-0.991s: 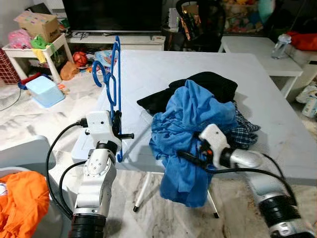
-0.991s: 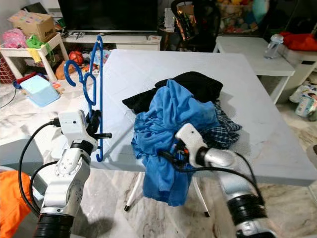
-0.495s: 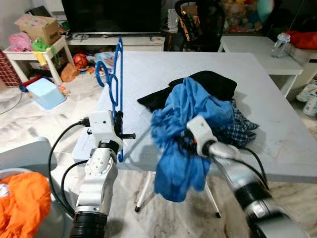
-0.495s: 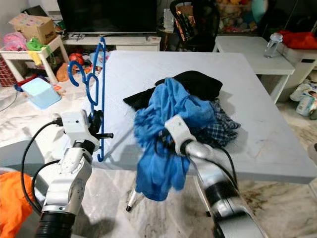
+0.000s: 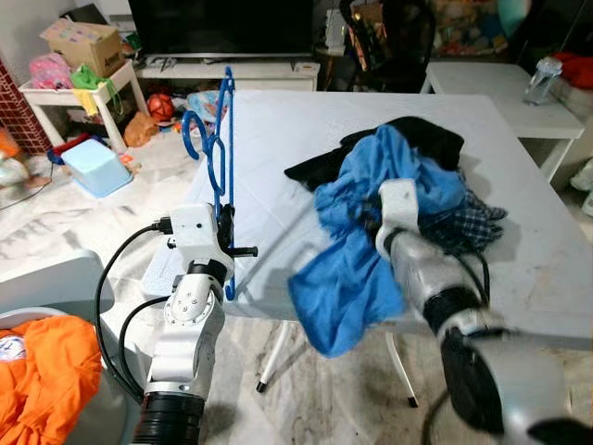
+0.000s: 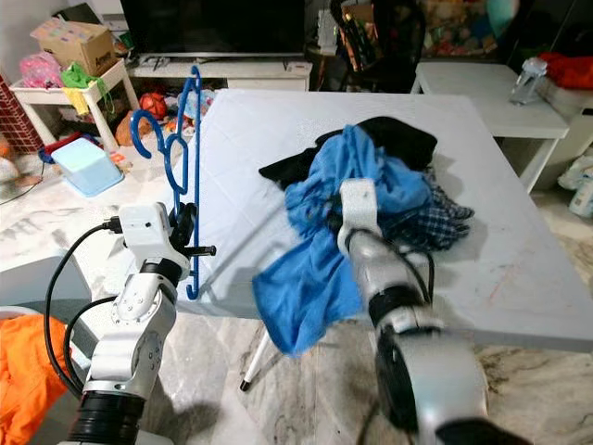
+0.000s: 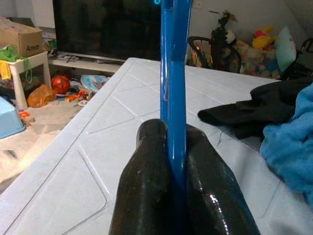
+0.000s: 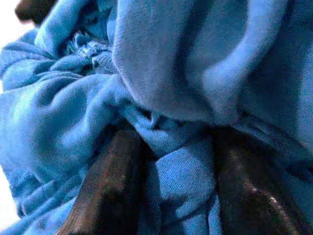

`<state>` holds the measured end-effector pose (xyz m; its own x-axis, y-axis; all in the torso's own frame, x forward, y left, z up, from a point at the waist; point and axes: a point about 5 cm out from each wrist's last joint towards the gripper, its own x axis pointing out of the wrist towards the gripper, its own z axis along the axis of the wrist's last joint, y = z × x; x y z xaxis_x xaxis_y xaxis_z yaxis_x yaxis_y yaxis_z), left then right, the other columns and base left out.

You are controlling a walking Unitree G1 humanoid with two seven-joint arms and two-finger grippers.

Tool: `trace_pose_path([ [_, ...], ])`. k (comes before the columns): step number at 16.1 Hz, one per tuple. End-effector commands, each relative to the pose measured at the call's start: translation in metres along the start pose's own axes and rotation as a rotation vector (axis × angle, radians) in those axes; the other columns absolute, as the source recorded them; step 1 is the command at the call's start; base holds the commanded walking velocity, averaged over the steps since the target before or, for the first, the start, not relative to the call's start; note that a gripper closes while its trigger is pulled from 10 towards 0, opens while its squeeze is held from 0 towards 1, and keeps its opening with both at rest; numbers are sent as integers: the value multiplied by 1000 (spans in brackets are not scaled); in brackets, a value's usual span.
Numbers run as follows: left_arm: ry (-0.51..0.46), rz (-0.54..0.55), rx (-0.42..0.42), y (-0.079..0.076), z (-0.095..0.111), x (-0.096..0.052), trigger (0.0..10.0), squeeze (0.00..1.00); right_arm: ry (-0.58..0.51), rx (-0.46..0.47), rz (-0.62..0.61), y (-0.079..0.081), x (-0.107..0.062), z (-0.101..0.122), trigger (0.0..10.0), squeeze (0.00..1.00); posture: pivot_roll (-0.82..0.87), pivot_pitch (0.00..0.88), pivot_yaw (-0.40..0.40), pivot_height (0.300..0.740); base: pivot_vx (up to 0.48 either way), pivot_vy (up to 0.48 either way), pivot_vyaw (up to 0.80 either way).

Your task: Hang hanger

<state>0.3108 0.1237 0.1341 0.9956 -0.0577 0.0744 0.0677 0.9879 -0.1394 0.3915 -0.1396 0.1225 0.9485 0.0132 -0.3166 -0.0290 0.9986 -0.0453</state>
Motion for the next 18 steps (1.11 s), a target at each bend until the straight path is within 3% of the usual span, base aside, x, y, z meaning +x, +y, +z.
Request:
trace_pose_path([
  [1, 1, 14, 6, 1, 0, 1, 10000, 0, -48, 74, -77, -7, 2, 19, 0, 0, -46, 0, -13, 740, 0, 0, 0],
  [7, 0, 26, 8, 2, 0, -1, 10000, 0, -394, 227, -238, -29, -6, 97, 0, 0, -41, 0, -17, 740, 0, 0, 0],
  [10, 2, 25, 9, 2, -1, 0, 10000, 0, -385, 204, -230, -29, -5, 100, 0, 0, -47, 0, -14, 740, 0, 0, 0],
  [12, -2, 17, 8, -1, 0, 2, 10000, 0, -357, 115, -200, -25, -4, 96, 0, 0, -46, 0, -17, 740, 0, 0, 0],
  [13, -6, 21, 7, -1, 1, 2, 10000, 0, -338, 45, -165, -21, -3, 91, 9686, 0, -37, 0, -27, 740, 0, 0, 0],
  [14, -10, 27, 6, 0, 2, 2, 10000, 0, -344, -3, -129, -21, -2, 87, 10000, 0, -34, 0, -31, 740, 0, 0, 0],
  [15, -9, 43, 8, 5, 1, -1, 10000, 0, -380, -61, -41, -22, -4, 81, 10000, 1000, -35, 0, -37, 740, 0, 0, 0],
  [18, -1, 45, 8, 6, -2, -3, 10000, 0, -391, -62, 85, -28, -6, 70, 10000, 1000, -45, 0, -34, 740, 0, 0, 0],
])
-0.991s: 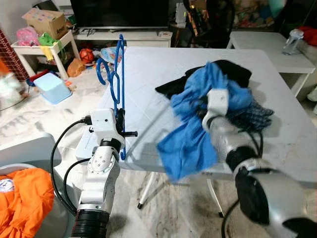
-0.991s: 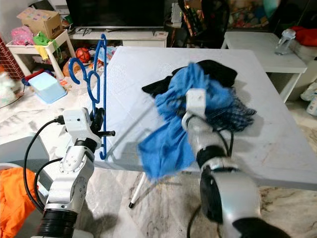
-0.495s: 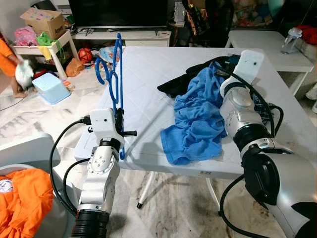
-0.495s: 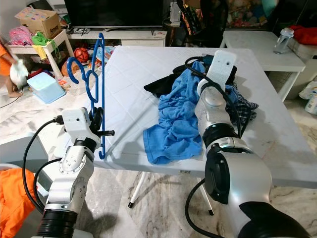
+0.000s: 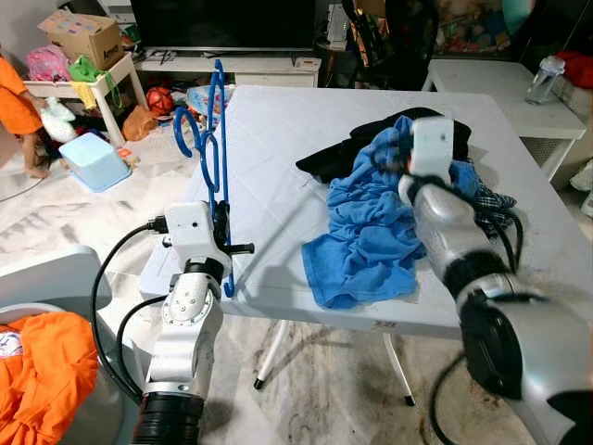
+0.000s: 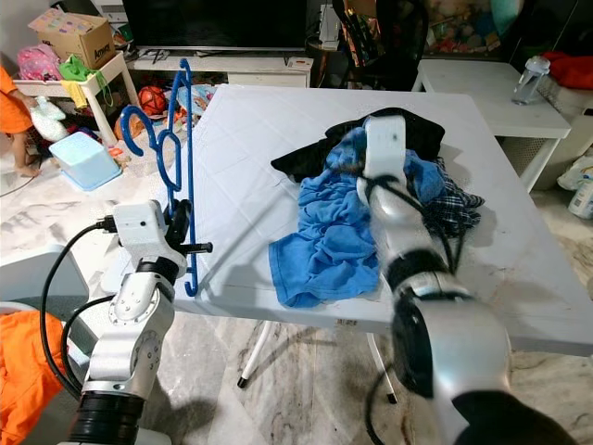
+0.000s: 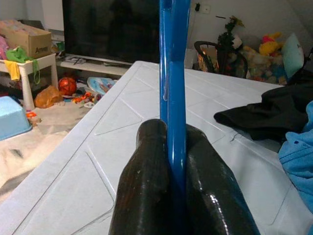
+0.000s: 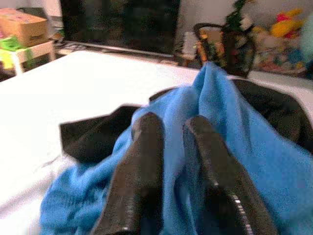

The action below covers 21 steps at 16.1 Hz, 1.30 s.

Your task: Hang hanger

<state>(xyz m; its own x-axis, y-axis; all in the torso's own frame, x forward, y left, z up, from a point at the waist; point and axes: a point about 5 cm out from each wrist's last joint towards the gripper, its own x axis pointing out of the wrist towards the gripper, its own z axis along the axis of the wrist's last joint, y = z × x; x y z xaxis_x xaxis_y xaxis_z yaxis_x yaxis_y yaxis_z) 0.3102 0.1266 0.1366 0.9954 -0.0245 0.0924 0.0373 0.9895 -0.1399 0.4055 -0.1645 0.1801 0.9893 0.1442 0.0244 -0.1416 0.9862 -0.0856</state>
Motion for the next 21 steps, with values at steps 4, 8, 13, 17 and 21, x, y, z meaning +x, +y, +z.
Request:
trace_pose_path([
  [4, 27, -10, 2, -2, -6, 1, 10000, 0, -13, 38, 359, -11, -22, -17, 10000, 1000, -82, 0, -10, 740, 0, 0, 0],
  [8, 30, -31, 2, -6, -6, 2, 10000, 0, 137, 20, 689, -14, -56, -56, 10000, 1000, -86, 0, 2, 740, 0, 0, 0],
  [13, 35, -11, 6, -1, -7, -1, 10000, 0, 303, -50, 855, -3, -73, -81, 10000, 1000, -67, 0, -11, 740, 0, 0, 0],
  [17, 38, -12, 8, 0, -8, -1, 10000, 0, 354, -102, 876, 6, -74, -88, 10000, 1000, -71, 0, -2, 740, 0, 0, 0],
  [21, 36, -19, 7, -2, -7, 2, 10000, 0, 427, -226, 582, 5, -59, -95, 10000, 1000, -73, 0, -2, 740, 0, 0, 0],
])
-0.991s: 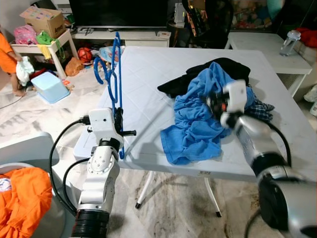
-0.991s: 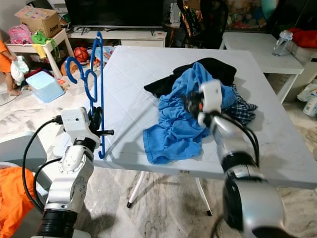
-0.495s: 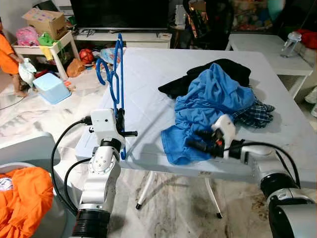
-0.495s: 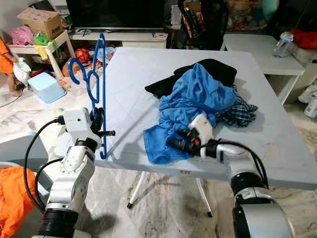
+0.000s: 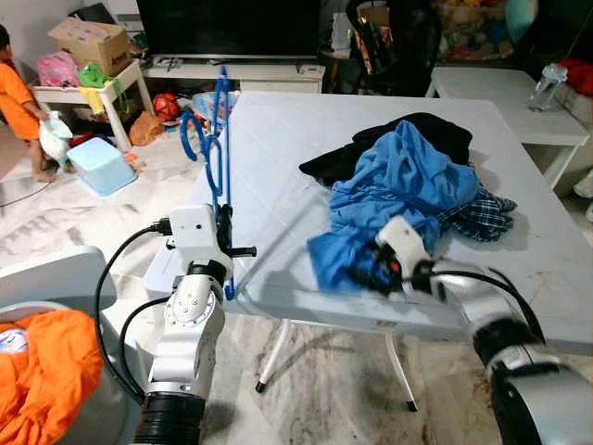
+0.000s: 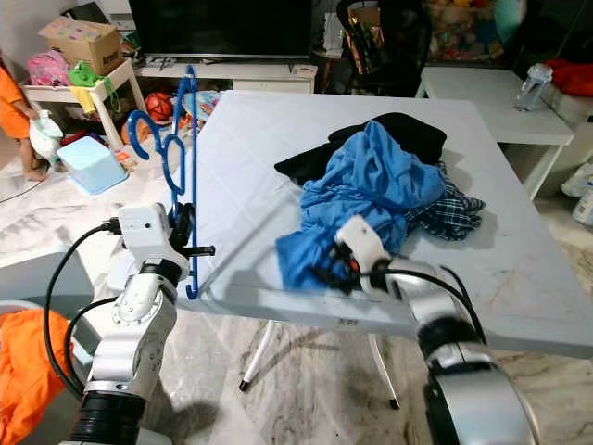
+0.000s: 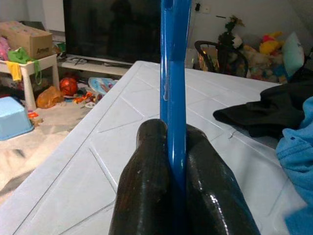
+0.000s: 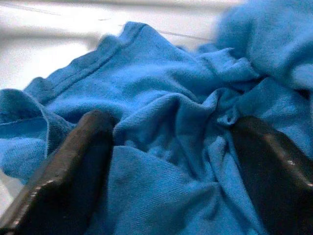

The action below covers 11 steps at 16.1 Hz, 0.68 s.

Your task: Hang hanger

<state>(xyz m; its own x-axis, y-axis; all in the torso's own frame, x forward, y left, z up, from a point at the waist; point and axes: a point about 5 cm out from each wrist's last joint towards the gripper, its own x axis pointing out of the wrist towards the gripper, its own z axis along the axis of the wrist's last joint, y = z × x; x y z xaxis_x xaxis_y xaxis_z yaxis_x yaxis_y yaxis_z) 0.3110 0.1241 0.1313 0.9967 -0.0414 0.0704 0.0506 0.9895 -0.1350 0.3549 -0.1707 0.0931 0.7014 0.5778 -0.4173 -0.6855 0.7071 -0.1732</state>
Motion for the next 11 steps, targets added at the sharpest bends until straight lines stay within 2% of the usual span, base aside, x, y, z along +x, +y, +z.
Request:
trace_pose_path([
  [1, 13, -6, 3, 0, -2, 1, 10000, 0, 86, 30, -100, -1, 2, -11, 10000, 1000, -72, 0, -2, 740, 0, 0, 0],
  [2, 15, -7, 2, -2, -2, 1, 10000, 0, 109, 63, -195, -3, 7, -9, 10000, 1000, -70, 0, -3, 740, 0, 0, 0],
  [4, 16, -12, -1, -4, -3, 1, 10000, 0, 76, 171, -351, -3, 17, 3, 10000, 1000, -62, 0, -3, 740, 0, 0, 0],
  [7, 14, -12, 0, -3, -2, 2, 10000, 0, 62, 275, -557, -13, 18, 12, 10000, 1000, -59, 0, -3, 740, 0, 0, 0],
  [8, 12, -11, 2, -3, -1, 2, 10000, 0, 92, 194, -653, -20, 15, 16, 10000, 1000, -55, 0, -7, 740, 0, 0, 0],
  [9, 10, -7, 2, -2, -1, 3, 10000, 0, 86, 160, -741, -27, 11, 22, 10000, 1000, -55, 0, -7, 740, 0, 0, 0],
  [11, 10, 4, 0, -2, -2, 1, 10000, 0, 29, 234, -837, -36, 3, 24, 10000, 1000, -56, 0, -17, 740, 0, 0, 0],
])
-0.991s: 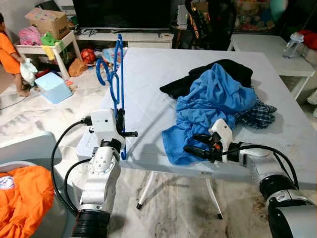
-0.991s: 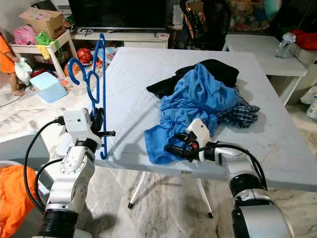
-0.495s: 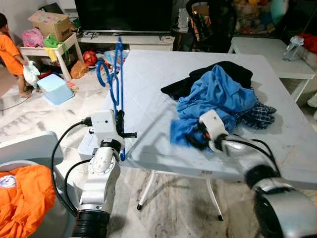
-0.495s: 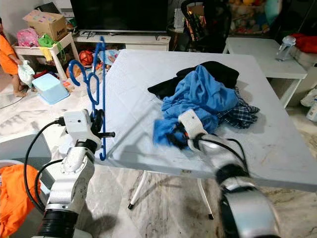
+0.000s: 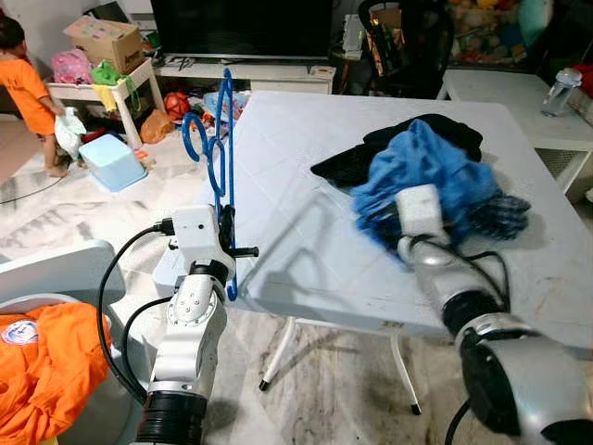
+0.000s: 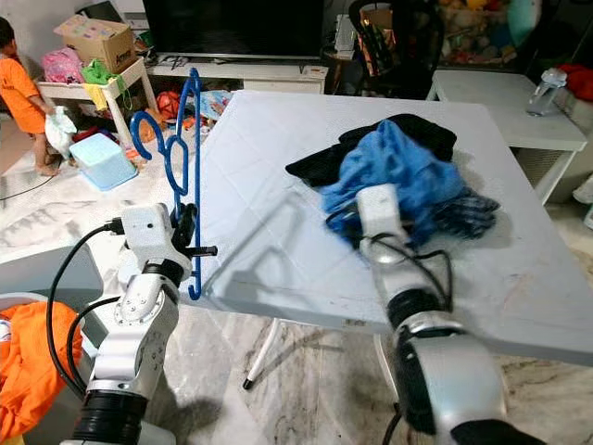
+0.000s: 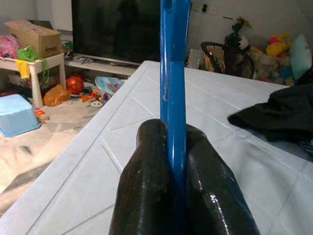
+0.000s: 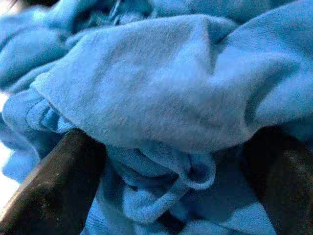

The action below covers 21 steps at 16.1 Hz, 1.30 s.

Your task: Hang hanger

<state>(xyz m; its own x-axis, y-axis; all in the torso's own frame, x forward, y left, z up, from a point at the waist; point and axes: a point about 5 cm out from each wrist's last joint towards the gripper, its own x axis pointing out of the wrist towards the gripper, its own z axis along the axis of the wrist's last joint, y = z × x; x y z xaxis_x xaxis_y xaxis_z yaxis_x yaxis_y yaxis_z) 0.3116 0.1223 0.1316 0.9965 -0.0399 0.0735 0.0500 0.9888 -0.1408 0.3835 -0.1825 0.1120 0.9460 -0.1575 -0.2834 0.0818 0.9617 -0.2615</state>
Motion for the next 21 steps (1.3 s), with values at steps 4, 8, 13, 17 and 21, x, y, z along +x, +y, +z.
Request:
trace_pose_path([
  [4, 22, 1, 2, -1, -5, -2, 10000, 0, -71, 73, 237, 12, -3, 0, 10000, 373, -69, 0, -13, 740, 0, 0, 0],
  [8, 50, 3, 16, 4, -11, -5, 10000, 0, -128, 50, 445, -5, -15, -18, 10000, 0, -105, 0, 4, 740, 0, 0, 0],
  [13, 49, -57, -9, -8, -8, -4, 10000, 0, -371, 100, 579, -11, -45, 1, 10000, 714, -138, 0, 32, 740, 0, 0, 0],
  [17, 61, -76, 17, -13, -11, -6, 10000, 0, -428, 220, 380, -18, -56, 7, 10000, 0, -142, 0, 24, 740, 0, 0, 0],
  [21, 50, -90, 56, -15, -9, -4, 10000, 0, -412, 258, 360, -13, -56, 11, 10000, 0, -133, 0, 18, 740, 0, 0, 0],
])
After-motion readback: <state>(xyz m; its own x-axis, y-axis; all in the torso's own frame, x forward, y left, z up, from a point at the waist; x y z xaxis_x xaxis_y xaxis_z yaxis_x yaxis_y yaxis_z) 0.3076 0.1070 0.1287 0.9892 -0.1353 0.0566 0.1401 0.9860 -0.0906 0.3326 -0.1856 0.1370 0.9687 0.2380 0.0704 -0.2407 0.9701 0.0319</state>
